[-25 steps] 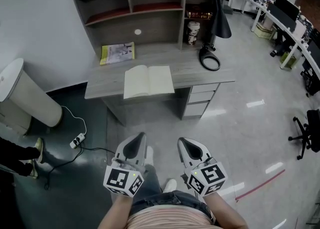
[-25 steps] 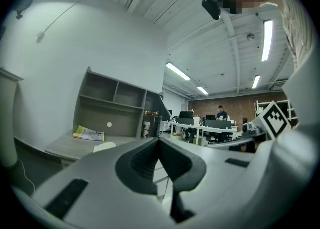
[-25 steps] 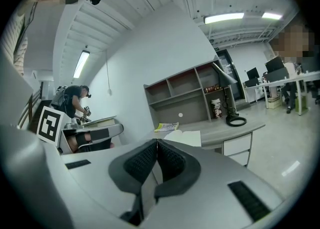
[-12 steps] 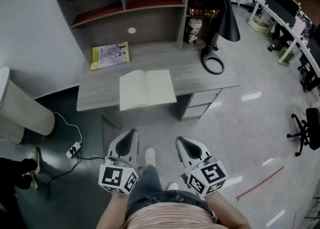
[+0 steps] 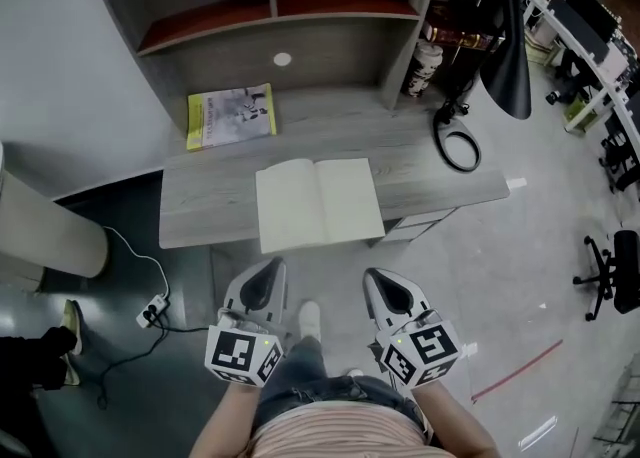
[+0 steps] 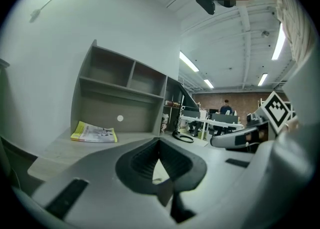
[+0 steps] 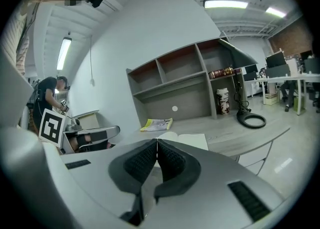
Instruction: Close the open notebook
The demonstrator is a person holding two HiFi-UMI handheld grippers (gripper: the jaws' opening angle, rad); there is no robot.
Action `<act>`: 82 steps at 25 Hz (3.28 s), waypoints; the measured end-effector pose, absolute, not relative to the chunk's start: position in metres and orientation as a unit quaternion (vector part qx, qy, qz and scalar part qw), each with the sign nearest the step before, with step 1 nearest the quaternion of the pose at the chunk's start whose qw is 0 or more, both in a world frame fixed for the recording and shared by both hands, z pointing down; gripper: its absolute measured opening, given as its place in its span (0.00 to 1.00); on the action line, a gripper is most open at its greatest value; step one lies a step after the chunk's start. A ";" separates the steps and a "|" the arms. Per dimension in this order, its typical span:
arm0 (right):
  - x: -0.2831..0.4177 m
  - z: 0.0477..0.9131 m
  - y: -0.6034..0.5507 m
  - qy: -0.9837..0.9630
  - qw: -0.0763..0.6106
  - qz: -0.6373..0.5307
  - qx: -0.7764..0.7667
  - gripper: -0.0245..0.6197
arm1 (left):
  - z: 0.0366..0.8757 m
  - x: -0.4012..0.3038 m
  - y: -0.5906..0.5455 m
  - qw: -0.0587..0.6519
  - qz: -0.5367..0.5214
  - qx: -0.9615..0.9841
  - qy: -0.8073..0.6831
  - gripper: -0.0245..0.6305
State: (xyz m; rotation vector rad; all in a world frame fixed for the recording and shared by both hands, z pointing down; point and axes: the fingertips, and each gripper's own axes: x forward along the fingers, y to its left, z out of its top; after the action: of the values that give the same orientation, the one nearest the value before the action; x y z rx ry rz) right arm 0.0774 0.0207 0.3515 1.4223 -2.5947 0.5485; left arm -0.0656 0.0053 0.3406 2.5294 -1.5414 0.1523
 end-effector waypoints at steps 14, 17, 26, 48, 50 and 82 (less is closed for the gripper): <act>0.050 0.362 -0.049 -0.840 0.097 0.192 0.498 0.05 | 0.371 -0.101 -0.061 0.136 0.070 0.849 -0.505 0.06; 0.046 0.366 -0.056 -0.837 0.104 0.194 0.501 0.05 | 0.388 -0.115 -0.069 0.167 0.080 0.839 -0.511 0.06; 0.038 0.385 -0.065 -0.832 0.134 0.208 0.496 0.05 | 0.434 -0.138 -0.076 0.244 0.107 0.808 -0.525 0.06; 0.024 0.423 -0.080 -0.840 0.186 0.251 0.443 0.05 | 0.514 -0.148 -0.054 0.423 0.107 0.729 -0.528 0.14; 0.024 0.426 -0.080 -0.840 0.189 0.253 0.441 0.05 | 0.517 -0.147 -0.053 0.438 0.100 0.724 -0.524 0.14; -0.010 0.458 -0.094 -0.841 0.300 0.274 0.358 0.05 | 0.537 -0.131 -0.065 0.611 0.046 0.671 -0.417 0.16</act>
State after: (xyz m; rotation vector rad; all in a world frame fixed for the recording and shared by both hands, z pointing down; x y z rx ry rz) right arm -0.0099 -0.0943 0.4581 0.9509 -2.2318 0.7268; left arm -0.1307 -0.0649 0.5366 1.5482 -0.9630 0.1060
